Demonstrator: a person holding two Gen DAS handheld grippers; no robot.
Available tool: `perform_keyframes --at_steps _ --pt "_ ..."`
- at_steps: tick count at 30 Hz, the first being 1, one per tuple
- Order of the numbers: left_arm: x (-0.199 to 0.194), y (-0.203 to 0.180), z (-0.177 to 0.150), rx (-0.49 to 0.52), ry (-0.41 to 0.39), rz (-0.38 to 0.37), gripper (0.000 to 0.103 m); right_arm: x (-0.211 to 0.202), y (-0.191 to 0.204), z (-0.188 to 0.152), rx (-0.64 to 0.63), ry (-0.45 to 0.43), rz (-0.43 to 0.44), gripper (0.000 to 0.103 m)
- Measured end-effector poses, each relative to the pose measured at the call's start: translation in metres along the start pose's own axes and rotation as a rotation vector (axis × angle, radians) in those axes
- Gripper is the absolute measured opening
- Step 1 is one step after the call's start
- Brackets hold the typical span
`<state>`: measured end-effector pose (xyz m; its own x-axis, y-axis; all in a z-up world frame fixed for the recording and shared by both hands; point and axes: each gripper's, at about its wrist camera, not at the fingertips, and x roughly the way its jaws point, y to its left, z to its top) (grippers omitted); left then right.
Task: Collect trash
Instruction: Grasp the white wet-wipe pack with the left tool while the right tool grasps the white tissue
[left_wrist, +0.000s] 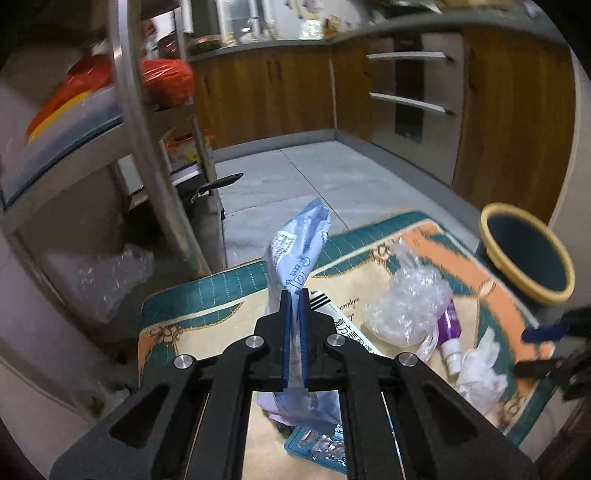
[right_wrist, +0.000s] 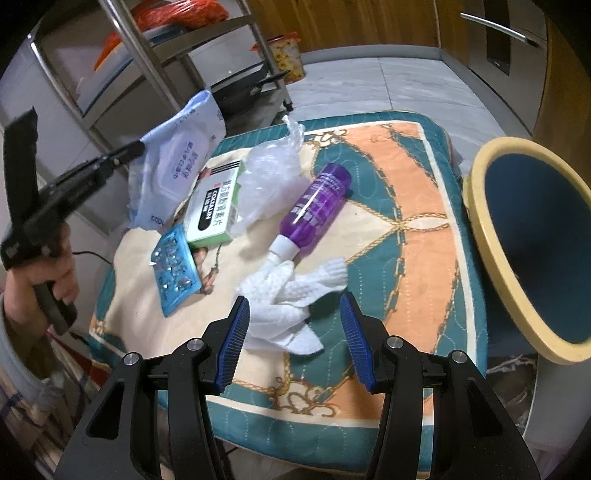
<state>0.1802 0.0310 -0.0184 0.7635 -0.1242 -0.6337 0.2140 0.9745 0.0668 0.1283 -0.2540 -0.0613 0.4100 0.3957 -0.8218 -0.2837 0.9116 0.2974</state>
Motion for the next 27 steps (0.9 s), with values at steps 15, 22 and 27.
perform_keyframes --at_steps 15,22,27 --pt "-0.045 0.077 -0.007 -0.434 -0.078 -0.147 0.003 0.028 0.032 -0.004 -0.111 0.077 0.002 0.053" --pt "-0.068 0.082 -0.004 -0.480 -0.131 -0.181 0.003 0.045 0.033 -0.011 -0.153 0.136 -0.008 0.019" --pt "-0.085 0.074 0.004 -0.486 -0.179 -0.207 0.003 0.025 0.033 -0.008 -0.147 0.083 0.052 0.015"
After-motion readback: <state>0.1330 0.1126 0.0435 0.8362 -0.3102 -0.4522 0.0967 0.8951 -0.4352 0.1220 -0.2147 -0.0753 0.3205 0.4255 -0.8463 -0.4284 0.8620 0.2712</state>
